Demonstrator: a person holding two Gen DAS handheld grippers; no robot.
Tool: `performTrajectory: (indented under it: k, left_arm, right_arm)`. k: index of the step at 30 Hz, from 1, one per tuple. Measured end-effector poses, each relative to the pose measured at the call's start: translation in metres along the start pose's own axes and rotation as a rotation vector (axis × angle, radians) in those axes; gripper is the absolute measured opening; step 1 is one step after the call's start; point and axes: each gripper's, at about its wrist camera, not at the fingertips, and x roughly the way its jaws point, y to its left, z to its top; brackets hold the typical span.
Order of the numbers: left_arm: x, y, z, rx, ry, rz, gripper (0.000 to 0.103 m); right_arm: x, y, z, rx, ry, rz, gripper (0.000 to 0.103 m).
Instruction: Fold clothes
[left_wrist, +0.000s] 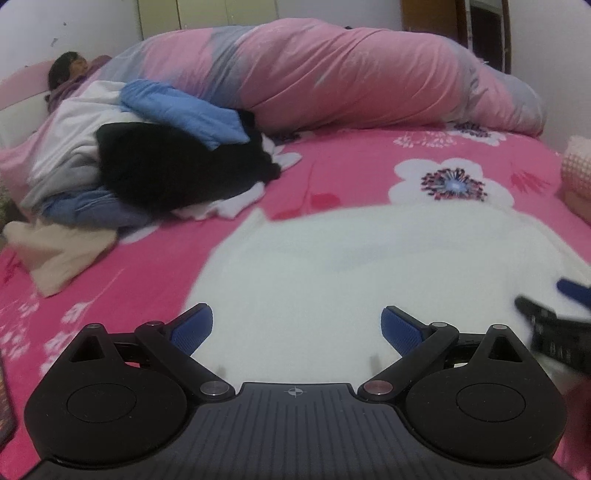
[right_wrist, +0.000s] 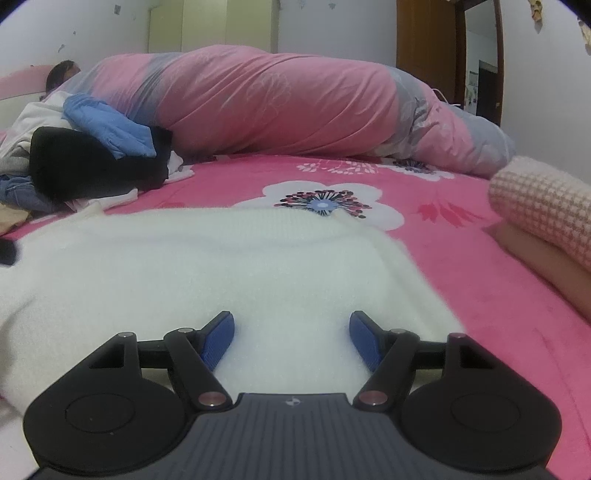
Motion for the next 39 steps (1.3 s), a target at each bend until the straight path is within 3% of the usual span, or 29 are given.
performTrajectory:
  k: [2, 5, 10, 14, 18, 20, 24, 39]
  left_arm:
    - [0.019, -0.006, 0.000, 0.001, 0.030, -0.019, 0.099]
    - [0.051, -0.008, -0.008, -0.042, 0.139, -0.036, 0.101]
    - [0.049, -0.006, -0.013, -0.046, 0.111, -0.041, 0.102]
    - [0.048, -0.005, -0.015, -0.044, 0.104, -0.045, 0.102]
    - [0.050, -0.005, -0.014, -0.040, 0.102, -0.049, 0.102]
    - [0.050, -0.005, -0.014, -0.039, 0.102, -0.052, 0.102]
    - [0.049, -0.006, -0.015, -0.038, 0.101, -0.052, 0.102]
    - [0.050, -0.006, -0.015, -0.033, 0.093, -0.051, 0.103]
  right_arm:
    - [0.000, 0.000, 0.000, -0.001, -0.001, -0.001, 0.072]
    - [0.001, 0.001, 0.001, -0.004, 0.004, -0.001, 0.072]
    - [0.000, 0.003, 0.017, -0.025, 0.068, -0.011, 0.072]
    - [-0.015, 0.006, 0.037, 0.003, 0.002, -0.029, 0.072]
    - [-0.002, 0.004, 0.027, 0.004, 0.000, -0.064, 0.075]
    - [0.005, 0.003, 0.021, 0.004, 0.000, -0.082, 0.082]
    - [0.018, 0.002, 0.011, 0.004, 0.000, -0.118, 0.083]
    - [0.018, 0.001, 0.008, 0.016, -0.010, -0.110, 0.083]
